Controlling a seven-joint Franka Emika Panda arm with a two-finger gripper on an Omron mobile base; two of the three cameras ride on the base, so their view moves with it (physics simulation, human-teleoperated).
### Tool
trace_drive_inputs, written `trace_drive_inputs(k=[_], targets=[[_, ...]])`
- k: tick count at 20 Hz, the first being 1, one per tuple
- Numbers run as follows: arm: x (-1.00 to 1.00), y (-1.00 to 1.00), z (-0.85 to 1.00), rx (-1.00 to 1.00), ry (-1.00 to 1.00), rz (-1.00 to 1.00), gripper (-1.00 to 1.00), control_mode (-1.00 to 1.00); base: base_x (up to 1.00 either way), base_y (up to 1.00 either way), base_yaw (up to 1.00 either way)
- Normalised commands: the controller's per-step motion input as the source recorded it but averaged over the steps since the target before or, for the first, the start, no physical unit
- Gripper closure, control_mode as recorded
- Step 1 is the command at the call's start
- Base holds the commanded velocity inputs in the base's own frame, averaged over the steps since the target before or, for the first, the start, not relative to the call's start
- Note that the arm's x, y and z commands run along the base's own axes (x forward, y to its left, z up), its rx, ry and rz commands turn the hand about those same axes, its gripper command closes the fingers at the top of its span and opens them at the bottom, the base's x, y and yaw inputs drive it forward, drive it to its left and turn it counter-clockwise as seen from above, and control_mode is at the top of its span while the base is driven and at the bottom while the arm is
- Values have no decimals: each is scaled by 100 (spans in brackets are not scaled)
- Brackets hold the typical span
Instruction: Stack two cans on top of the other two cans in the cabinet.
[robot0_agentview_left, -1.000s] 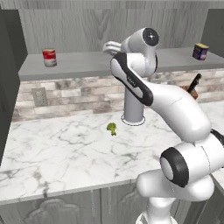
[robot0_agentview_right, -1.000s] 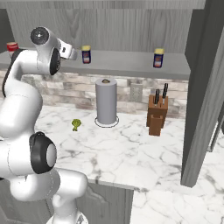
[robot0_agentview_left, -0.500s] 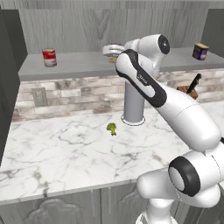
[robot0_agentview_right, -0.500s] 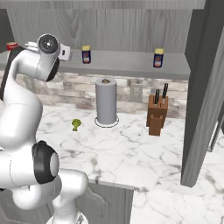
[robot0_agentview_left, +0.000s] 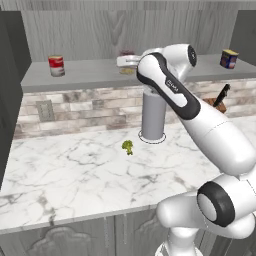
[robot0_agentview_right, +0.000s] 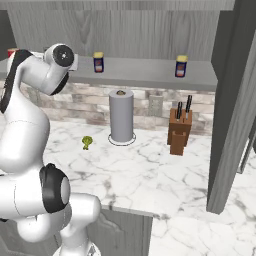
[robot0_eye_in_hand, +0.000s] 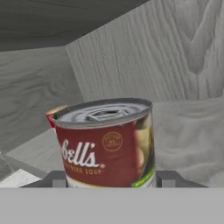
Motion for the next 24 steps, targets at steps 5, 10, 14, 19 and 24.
trace_drive_inputs(k=[5,10,14,19,24], targets=[[-3,22,20,0,-3,10,100,-100,0,0,0],[0,24,21,0,0,11,100,-100,0,0,0],[-1,40,2,0,-13,7,100,-100,0,0,0],[-1,41,0,-2,-32,3,100,-100,0,0,0],[1,35,8,-2,-15,1,100,-100,0,0,0]])
